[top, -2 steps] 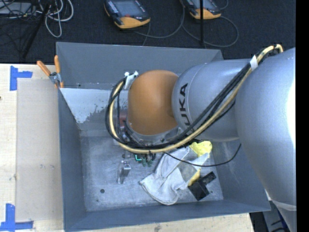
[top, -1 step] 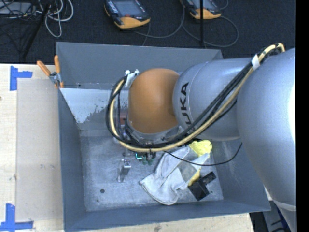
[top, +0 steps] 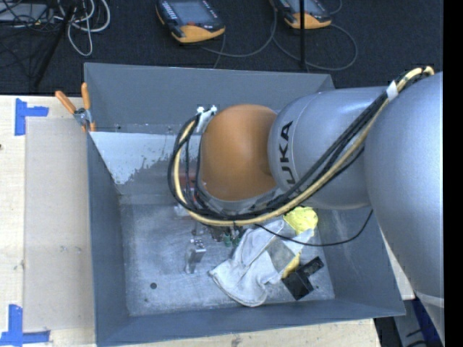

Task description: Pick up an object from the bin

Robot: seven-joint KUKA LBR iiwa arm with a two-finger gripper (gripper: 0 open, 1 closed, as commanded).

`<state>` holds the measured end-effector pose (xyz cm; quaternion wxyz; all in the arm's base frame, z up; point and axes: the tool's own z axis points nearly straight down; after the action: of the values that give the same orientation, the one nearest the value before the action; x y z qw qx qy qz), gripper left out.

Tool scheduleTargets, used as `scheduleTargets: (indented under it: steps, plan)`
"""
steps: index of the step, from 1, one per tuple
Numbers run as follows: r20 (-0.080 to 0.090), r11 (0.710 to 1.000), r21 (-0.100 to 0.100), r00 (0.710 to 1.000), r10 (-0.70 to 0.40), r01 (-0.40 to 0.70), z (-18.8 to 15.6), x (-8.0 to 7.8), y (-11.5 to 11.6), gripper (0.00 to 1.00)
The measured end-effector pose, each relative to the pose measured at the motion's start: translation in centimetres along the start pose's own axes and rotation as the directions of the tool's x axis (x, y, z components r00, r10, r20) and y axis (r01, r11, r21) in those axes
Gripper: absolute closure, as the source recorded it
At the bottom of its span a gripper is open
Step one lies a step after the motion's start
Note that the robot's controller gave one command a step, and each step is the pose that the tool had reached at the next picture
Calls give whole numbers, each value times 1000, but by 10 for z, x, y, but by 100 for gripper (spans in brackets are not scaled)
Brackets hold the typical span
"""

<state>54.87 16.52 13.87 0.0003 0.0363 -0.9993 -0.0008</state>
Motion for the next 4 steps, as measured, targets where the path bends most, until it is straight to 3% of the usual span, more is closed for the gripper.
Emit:
scheduleTargets:
  steps: [1, 2, 3, 4]
  plan:
    - [1, 994, 2, 994, -109, 109, 18, -15, -37, 0]
    - [-8, 994, 0, 994, -109, 109, 49, -30, -53, 0]
    - [-8, 994, -3, 994, -113, 113, 58, -33, -63, 0]
    - [7, 989, 2, 989, -151, 151, 48, -22, -88, 0]
